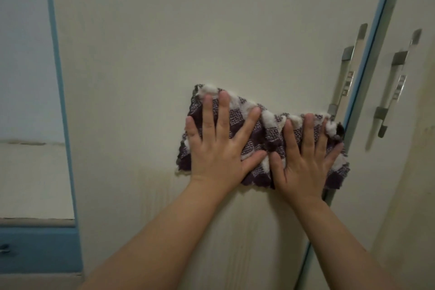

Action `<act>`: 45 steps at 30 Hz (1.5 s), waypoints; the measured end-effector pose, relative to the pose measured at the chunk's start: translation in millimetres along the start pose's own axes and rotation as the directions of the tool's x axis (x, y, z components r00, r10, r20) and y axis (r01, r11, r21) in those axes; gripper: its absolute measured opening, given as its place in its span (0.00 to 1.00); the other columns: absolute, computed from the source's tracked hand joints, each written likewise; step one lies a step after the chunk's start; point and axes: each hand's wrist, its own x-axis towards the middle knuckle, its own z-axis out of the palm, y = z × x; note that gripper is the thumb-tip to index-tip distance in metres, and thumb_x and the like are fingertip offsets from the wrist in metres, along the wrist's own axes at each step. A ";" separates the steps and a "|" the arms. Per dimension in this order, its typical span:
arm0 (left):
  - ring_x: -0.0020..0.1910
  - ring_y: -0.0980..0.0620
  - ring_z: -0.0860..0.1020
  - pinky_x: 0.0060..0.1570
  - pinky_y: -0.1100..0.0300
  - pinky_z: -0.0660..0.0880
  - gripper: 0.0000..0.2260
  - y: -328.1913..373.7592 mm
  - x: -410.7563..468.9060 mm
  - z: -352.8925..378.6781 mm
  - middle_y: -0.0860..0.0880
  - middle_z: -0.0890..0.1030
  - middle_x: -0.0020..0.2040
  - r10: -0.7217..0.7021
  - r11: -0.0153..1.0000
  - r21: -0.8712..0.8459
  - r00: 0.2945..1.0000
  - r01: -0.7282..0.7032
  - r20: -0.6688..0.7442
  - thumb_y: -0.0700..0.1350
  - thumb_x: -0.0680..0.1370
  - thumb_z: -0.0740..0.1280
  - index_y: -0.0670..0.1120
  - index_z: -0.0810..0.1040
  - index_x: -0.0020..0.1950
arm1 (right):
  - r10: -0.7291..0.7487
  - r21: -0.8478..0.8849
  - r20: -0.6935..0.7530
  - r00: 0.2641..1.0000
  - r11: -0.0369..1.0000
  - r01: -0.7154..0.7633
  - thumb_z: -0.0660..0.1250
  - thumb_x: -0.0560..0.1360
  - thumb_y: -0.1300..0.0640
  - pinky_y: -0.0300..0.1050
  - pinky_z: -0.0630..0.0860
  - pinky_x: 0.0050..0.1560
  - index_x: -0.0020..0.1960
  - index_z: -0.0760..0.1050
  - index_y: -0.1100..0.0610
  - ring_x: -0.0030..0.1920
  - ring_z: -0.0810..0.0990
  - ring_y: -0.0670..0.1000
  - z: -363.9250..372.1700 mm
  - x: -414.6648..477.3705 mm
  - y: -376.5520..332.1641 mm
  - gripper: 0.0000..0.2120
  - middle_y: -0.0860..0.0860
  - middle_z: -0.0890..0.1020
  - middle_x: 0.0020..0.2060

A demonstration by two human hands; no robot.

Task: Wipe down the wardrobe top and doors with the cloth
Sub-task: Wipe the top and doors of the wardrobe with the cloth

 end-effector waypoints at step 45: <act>0.75 0.52 0.45 0.71 0.44 0.42 0.36 -169.6 -106.0 -29.1 0.49 0.50 0.76 -0.172 0.880 -0.438 0.983 0.184 0.066 0.54 0.70 0.57 0.52 0.43 0.74 | -0.003 0.306 0.015 1.000 0.952 -0.002 0.51 0.69 0.30 0.73 0.37 0.65 0.73 0.61 0.49 0.74 0.49 0.63 3.5 -21.7 -239.2 0.38 0.57 0.57 0.75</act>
